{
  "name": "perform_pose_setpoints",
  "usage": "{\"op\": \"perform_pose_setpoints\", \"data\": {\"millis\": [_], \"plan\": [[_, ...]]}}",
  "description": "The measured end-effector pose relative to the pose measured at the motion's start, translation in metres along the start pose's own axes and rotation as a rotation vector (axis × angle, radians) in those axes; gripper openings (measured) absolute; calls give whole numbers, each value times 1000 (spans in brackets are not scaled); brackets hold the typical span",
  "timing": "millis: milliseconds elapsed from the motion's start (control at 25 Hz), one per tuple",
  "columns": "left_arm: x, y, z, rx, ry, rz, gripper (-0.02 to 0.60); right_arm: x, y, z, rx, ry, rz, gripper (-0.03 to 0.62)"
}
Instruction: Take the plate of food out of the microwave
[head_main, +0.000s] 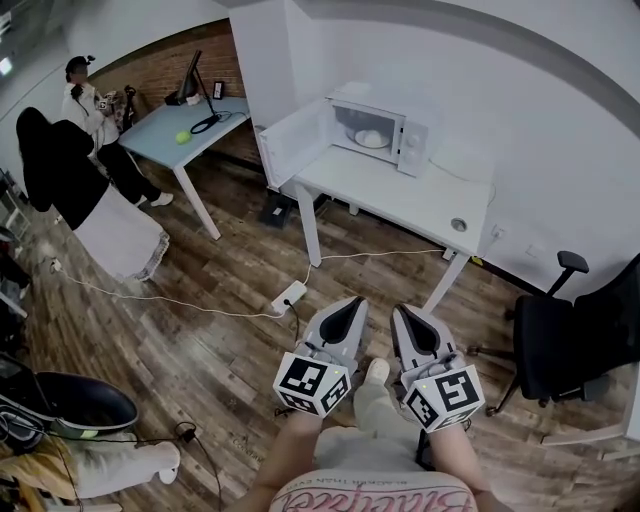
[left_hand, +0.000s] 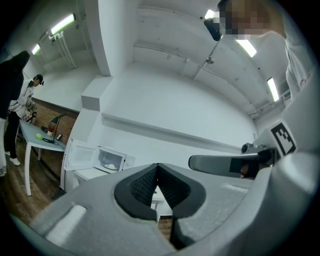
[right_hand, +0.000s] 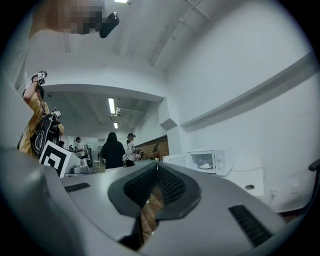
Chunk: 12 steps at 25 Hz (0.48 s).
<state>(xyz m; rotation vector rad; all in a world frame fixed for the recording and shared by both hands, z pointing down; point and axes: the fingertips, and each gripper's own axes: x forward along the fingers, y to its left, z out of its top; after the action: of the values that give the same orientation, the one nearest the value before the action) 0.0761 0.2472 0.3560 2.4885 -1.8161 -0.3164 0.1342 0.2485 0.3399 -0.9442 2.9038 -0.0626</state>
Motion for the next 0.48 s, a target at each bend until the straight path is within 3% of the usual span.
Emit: {"op": "perform_pose_setpoints", "data": {"millis": [240, 480], "plan": [[18, 16, -1, 62, 21, 32, 6, 23, -17, -2, 42, 18, -4, 14], [36, 29, 4, 90, 33, 46, 6, 49, -26, -1, 46, 46, 66, 12]]}}
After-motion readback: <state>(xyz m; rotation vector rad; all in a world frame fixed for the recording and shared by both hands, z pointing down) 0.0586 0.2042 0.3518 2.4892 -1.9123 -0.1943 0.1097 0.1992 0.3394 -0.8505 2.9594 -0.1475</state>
